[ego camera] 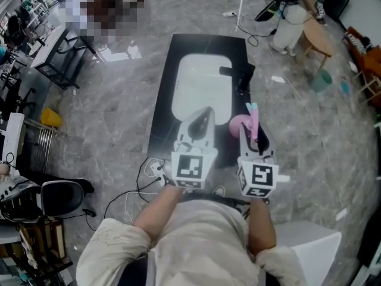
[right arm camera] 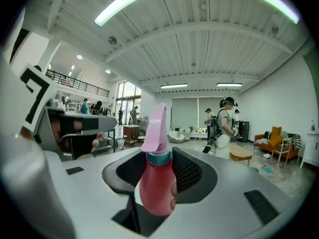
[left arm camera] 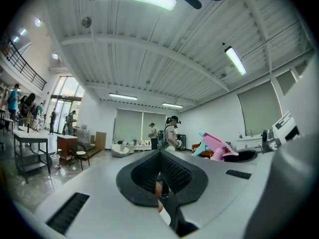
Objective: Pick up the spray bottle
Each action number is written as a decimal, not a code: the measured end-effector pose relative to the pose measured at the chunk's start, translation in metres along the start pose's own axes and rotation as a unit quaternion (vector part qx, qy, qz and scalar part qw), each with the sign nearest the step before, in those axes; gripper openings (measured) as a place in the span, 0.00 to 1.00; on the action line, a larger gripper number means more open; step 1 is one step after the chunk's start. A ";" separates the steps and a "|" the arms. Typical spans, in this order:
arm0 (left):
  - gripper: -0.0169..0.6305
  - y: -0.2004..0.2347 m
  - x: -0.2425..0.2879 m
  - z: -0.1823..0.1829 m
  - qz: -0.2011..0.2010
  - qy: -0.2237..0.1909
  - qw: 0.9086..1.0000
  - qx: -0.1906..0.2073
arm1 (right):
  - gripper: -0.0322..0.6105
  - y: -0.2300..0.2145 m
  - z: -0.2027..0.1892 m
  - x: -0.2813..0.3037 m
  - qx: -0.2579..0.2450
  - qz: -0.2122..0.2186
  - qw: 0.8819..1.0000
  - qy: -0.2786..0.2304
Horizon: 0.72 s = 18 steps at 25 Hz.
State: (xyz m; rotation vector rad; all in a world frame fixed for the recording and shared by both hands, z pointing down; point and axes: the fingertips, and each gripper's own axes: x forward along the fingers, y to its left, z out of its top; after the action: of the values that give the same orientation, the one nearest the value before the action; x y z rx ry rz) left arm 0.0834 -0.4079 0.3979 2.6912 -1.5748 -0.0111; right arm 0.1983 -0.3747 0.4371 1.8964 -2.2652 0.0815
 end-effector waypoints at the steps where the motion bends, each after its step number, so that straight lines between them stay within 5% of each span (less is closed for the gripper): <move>1: 0.03 0.000 -0.001 0.002 0.000 -0.002 1.000 0.002 | 0.32 0.000 0.009 -0.002 -0.001 -0.001 1.000 -0.011; 18: 0.03 -0.009 -0.005 0.043 -0.007 -0.059 0.998 -0.004 | 0.31 -0.006 0.139 -0.056 -0.041 -0.025 0.979 -0.197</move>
State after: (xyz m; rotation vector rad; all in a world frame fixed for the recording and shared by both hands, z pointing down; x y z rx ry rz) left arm 0.0880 -0.3999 0.3551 2.7433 -1.5819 -0.1790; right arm 0.1988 -0.3441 0.2899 2.0718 -2.4085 -0.4253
